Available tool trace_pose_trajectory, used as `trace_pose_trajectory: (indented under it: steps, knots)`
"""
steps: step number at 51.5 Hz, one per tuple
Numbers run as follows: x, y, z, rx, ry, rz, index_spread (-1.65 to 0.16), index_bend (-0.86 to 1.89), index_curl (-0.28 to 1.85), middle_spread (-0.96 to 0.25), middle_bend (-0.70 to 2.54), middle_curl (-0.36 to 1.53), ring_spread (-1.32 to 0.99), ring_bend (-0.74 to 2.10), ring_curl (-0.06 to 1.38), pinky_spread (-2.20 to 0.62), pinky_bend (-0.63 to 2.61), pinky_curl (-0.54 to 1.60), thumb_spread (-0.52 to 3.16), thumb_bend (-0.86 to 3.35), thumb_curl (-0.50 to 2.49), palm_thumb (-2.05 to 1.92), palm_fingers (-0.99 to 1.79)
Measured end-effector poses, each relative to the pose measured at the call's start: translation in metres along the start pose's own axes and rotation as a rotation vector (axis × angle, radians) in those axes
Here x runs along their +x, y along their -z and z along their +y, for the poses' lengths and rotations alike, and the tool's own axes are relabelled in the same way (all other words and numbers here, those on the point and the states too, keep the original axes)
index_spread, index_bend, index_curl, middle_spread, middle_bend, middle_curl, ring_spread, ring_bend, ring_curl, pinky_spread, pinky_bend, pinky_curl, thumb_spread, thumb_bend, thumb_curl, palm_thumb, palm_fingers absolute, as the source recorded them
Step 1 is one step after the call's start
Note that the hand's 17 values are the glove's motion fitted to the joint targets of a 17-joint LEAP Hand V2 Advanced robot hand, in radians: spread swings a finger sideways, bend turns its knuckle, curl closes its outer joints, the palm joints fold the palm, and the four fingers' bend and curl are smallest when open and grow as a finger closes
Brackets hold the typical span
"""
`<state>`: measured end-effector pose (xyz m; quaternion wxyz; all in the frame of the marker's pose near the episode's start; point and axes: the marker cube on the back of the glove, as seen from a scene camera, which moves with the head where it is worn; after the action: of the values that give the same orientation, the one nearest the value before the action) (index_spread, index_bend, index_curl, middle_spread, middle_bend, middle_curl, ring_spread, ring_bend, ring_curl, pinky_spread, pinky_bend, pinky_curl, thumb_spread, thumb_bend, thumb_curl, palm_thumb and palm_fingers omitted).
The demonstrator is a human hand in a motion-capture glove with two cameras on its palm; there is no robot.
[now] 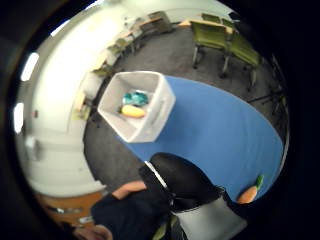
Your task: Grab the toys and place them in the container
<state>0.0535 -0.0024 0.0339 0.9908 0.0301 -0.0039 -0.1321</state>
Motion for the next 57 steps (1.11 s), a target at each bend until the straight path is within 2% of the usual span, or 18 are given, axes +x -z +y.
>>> trace_pose_trajectory:
  steps: [24,41,57]
  knots:
    - [0.201,-0.044,0.149,-0.052,-0.341,0.031,-0.19,0.17,0.44,-0.12,0.4,0.44,-0.36,0.8,0.3,-0.23,0.85,0.33,1.02,-0.06,0.27,-0.07,0.04]
    - [0.252,-0.134,0.209,-0.161,-0.418,0.013,-0.21,0.21,0.45,-0.12,0.38,0.43,-0.38,0.77,0.28,-0.22,0.76,0.32,1.01,-0.06,0.24,-0.07,0.09]
    - [0.258,-0.212,0.255,-0.328,-0.468,-0.081,-0.22,0.19,0.47,-0.12,0.33,0.42,-0.39,0.66,0.25,-0.21,0.72,0.32,1.0,-0.07,0.23,-0.08,0.04]
